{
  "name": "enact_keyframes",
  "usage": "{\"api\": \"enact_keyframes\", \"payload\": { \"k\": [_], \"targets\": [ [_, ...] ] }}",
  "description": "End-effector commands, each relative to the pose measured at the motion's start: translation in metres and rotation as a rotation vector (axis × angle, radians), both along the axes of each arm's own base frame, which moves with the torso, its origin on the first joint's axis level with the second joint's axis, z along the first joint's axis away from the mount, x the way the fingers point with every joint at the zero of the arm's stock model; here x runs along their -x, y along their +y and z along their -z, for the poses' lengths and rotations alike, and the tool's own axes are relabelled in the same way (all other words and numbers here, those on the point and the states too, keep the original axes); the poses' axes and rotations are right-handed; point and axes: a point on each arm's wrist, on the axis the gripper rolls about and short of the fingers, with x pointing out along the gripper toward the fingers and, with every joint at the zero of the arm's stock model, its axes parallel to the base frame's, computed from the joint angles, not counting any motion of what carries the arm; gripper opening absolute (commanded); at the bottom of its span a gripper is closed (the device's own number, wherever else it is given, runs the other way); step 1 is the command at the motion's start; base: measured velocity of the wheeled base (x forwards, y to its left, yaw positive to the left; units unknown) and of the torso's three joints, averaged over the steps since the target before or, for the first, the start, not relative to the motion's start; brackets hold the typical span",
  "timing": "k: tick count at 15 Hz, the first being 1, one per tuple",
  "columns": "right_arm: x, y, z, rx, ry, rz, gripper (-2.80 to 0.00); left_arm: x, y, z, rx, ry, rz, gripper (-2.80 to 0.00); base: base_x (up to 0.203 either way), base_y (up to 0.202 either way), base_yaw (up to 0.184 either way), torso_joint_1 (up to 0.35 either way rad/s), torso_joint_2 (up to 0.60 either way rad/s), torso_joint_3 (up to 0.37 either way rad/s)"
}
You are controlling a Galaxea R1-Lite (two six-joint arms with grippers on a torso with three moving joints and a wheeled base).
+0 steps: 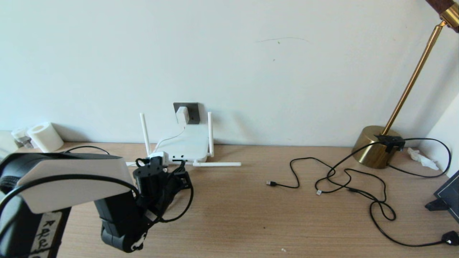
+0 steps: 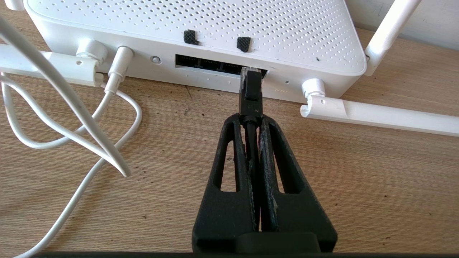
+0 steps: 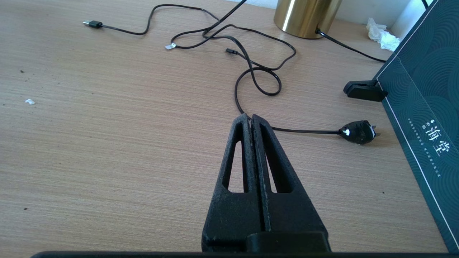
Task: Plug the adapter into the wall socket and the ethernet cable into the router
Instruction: Plug cable into router interface
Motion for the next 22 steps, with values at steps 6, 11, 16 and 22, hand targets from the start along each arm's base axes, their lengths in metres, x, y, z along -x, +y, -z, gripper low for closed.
{"api": "enact_keyframes", "payload": {
  "k": [6,11,16,22],
  "targets": [
    [0.0000,0.0000,0.0001,0.001,0.001,0.000,-2.80,-0.0004,-0.0012,0.0019,0.002,-0.002,0.001,-2.80,0.000,0.000,0.000,0.000,0.00,0.000],
    [-0.0001,0.0000,0.0004,0.001,0.003,0.000,-2.80,0.0005,-0.0031,0.0021,0.001,-0.001,0.007,-2.80,0.000,0.000,0.000,0.000,0.00,0.000],
    [-0.0001,0.0000,0.0004,0.001,0.003,0.000,-2.80,-0.0016,-0.0039,0.0020,0.003,-0.006,0.007,-2.80,0.000,0.000,0.000,0.000,0.00,0.000],
    [0.0000,0.0000,0.0001,0.001,0.001,0.000,-2.80,-0.0035,-0.0040,0.0011,0.006,-0.014,0.008,-2.80,0.000,0.000,0.000,0.000,0.00,0.000]
  ]
}}
